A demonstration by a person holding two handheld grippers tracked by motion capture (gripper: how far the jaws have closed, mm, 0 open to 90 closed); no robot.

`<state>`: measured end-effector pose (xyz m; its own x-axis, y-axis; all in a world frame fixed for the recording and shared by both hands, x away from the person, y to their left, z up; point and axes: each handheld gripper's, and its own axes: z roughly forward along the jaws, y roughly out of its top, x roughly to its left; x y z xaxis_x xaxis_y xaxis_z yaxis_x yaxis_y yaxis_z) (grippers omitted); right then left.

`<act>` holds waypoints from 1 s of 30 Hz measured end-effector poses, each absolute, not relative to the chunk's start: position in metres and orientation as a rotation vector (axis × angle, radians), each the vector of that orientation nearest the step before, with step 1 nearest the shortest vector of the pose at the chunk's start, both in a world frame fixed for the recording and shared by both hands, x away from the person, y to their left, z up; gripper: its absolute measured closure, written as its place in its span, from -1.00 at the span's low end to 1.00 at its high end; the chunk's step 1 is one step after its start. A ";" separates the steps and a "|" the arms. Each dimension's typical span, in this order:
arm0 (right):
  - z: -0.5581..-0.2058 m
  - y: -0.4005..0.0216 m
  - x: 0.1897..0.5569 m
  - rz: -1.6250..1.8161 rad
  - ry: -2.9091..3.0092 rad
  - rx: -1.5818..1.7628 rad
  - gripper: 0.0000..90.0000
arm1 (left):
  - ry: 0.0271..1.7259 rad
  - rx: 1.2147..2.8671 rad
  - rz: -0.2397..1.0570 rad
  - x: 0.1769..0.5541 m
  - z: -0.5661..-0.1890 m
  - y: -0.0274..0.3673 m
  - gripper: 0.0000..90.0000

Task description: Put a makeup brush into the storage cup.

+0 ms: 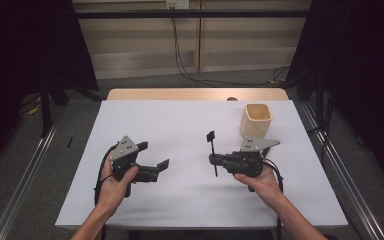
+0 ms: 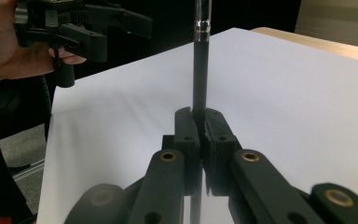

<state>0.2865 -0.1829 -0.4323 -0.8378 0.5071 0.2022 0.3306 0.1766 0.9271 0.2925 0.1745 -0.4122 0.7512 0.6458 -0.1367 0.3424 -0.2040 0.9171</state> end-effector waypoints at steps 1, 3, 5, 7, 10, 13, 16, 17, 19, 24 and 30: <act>-0.432 -0.185 0.287 1.737 2.284 0.829 0.91 | 0.770 1.817 0.328 0.292 -0.413 0.177 -0.92; -0.431 -0.188 0.287 1.737 2.272 0.835 0.91 | 0.775 1.798 0.311 0.290 -0.414 0.182 -0.90; -0.429 -0.191 0.287 1.733 2.263 0.839 0.91 | 0.777 1.791 0.329 0.287 -0.414 0.186 -0.90; -0.428 -0.194 0.287 1.730 2.254 0.843 0.91 | 0.776 1.777 0.346 0.284 -0.414 0.191 -0.90; -0.427 -0.199 0.288 1.722 2.240 0.852 0.91 | 0.772 1.767 0.381 0.281 -0.417 0.198 -0.91; -0.427 -0.204 0.288 1.725 2.221 0.862 0.91 | 0.781 1.728 0.390 0.277 -0.420 0.207 -0.91; -0.425 -0.209 0.289 1.730 2.199 0.875 0.91 | 0.768 1.734 0.409 0.274 -0.420 0.213 -0.92; -0.425 -0.210 0.289 1.732 2.195 0.879 0.91 | 0.762 1.734 0.415 0.273 -0.421 0.214 -0.92; -0.424 -0.212 0.289 1.730 2.187 0.882 0.91 | 0.757 1.740 0.444 0.270 -0.422 0.217 -0.92; -0.420 -0.218 0.289 1.729 2.164 0.889 0.91 | 0.775 1.728 0.456 0.265 -0.427 0.227 -0.92; -0.413 -0.230 0.293 1.724 2.116 0.913 0.91 | 0.863 1.689 0.456 0.261 -0.433 0.238 -0.92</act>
<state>0.2928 -0.2304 -0.4132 -0.7677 0.6146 0.1816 0.3021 0.0972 0.9483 0.2608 0.2382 -0.4331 0.6565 0.7424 -0.1334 0.3078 -0.1023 0.9459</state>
